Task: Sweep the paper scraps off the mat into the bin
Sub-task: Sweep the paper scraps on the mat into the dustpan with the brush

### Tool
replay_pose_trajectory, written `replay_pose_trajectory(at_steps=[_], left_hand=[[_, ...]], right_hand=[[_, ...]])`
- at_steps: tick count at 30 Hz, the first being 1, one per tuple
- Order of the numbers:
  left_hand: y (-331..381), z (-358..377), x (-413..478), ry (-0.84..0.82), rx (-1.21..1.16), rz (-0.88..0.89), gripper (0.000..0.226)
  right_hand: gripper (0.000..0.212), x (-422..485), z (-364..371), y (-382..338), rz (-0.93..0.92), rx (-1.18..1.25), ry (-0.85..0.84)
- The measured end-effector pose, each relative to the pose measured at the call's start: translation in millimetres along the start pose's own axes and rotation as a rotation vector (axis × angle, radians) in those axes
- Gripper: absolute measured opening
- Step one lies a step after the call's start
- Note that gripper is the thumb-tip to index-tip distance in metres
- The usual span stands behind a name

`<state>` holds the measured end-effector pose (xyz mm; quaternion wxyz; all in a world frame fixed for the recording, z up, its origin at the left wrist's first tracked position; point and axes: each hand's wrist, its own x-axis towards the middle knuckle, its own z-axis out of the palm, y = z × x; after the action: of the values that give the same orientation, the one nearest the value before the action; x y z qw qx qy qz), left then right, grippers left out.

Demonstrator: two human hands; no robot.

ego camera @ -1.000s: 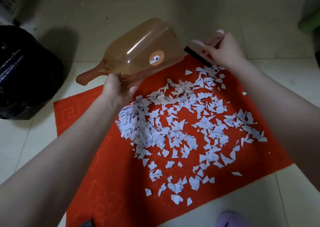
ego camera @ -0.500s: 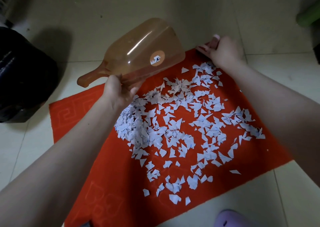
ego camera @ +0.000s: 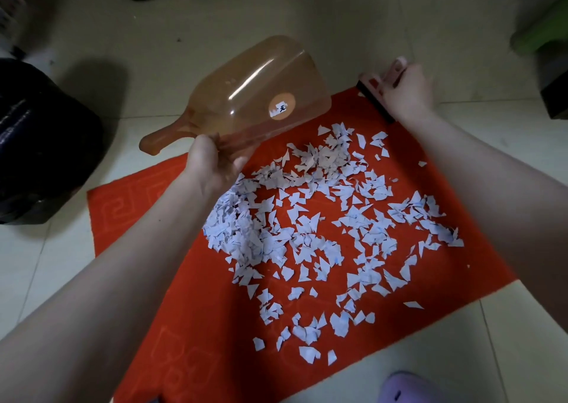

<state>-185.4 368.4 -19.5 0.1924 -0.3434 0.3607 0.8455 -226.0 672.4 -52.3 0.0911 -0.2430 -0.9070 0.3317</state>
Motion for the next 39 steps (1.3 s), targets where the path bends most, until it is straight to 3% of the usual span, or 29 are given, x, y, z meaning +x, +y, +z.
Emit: replay_pose_trajectory(at_steps=[7, 12, 14, 17, 20, 24, 31, 39], left_hand=[[-6, -2, 5, 0.034, 0.042, 0.012, 0.031], [-7, -2, 6, 0.035, 0.055, 0.01, 0.029], [-7, -2, 5, 0.026, 0.053, 0.013, 0.029], [-5, -1, 4, 0.014, 0.039, 0.002, 0.032], [-6, 0, 3, 0.001, 0.047, 0.001, 0.034], [-9, 3, -1, 0.011, 0.056, 0.005, 0.03], [-13, -4, 8, -0.002, 0.075, -0.005, 0.035], [-16, -3, 10, -0.004, 0.076, 0.001, 0.034]], right_hand=[[0.039, 21, 21, 2, 0.05, -0.077, -0.034], [0.037, 13, 15, -8, 0.056, -0.099, -0.193], [0.026, 13, 6, -7, 0.058, -0.002, -0.234], [0.014, 11, -12, -6, 0.045, 0.083, -0.103], [0.031, 4, -22, -11, 0.023, 0.025, 0.015], [0.041, 10, -5, -6, 0.076, 0.032, 0.012], [0.029, 21, 10, -5, 0.081, -0.014, -0.021], [0.026, 14, -3, -9, 0.024, 0.034, -0.208]])
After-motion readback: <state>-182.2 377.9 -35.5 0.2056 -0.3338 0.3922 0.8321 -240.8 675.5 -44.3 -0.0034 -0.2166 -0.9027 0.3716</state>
